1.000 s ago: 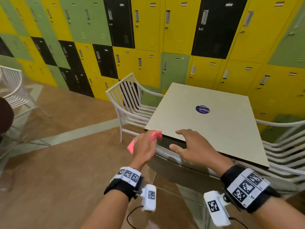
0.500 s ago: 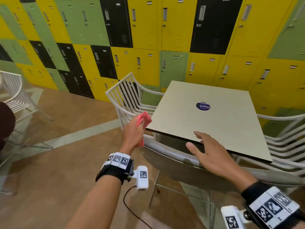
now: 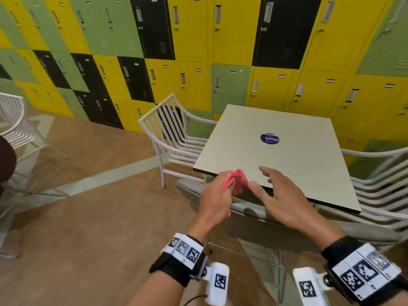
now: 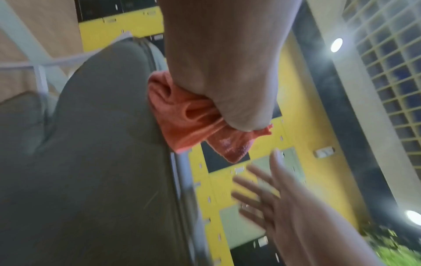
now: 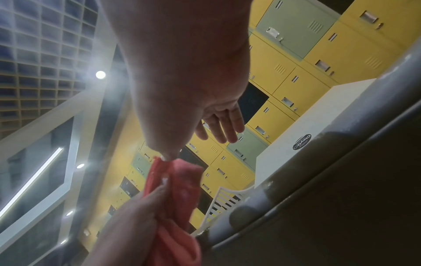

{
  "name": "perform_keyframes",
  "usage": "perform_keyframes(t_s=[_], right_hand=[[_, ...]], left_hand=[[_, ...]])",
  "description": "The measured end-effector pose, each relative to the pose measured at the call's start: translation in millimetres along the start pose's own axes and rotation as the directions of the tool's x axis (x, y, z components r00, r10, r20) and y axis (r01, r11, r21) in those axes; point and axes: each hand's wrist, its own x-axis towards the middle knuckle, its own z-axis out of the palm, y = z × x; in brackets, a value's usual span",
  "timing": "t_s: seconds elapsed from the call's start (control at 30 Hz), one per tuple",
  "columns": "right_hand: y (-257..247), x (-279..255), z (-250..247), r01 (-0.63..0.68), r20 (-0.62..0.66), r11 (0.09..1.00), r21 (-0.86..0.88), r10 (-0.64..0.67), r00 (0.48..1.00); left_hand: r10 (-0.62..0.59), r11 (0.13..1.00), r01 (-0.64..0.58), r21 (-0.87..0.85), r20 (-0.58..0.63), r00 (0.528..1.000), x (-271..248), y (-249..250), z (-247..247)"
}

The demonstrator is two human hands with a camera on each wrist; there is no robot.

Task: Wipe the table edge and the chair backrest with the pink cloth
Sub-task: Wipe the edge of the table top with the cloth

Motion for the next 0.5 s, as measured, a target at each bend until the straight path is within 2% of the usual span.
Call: perform_keyframes(t_s=[0.07,0.13,0.2,0.27,0.3,0.37,0.5], right_hand=[[4.5,-3.7,-2.2,-0.004,0.014,1.000,-0.008,0.004,1.000],[9.7,-9.5,-2.6,-0.018,0.027,1.000,-0.022,0.019,0.999],[15.4,-15.0,-2.0,-0.035,0.030,0.999,-0.027,0.036,0.999],[20.3,-18.0,-1.9,-0.047,0.026,0.999,-0.027,0.048,0.999],[22.2,-18.6,-2.0,-0.048,0.022,0.998,-0.028,0.049,0.999],[25.0,-18.7,-2.6,-0.052,0.011,0.998,-0.034,0.052,0.999],[31.0,-22.9,-8.2,-0.054,-0.027,0.997,-0.048,0.053,0.998]], left_hand=[[-0.039,0.999,0.041,0.013,-0.116,0.992,21.2,-5.1,-28.9],[-0.095,0.980,0.128,0.152,-0.204,0.974,40.2,-22.1,-52.1],[-0.156,0.945,0.204,0.256,-0.194,0.968,46.4,-40.4,-54.1],[-0.135,0.898,0.183,0.401,-0.146,0.980,34.6,-46.0,-29.6],[-0.102,0.873,0.173,0.456,-0.176,0.979,24.3,-43.4,-11.5],[-0.064,0.915,0.150,0.375,-0.231,0.971,1.5,-25.2,25.9],[-0.002,0.976,0.015,0.218,-0.061,0.998,-31.1,8.5,78.7]])
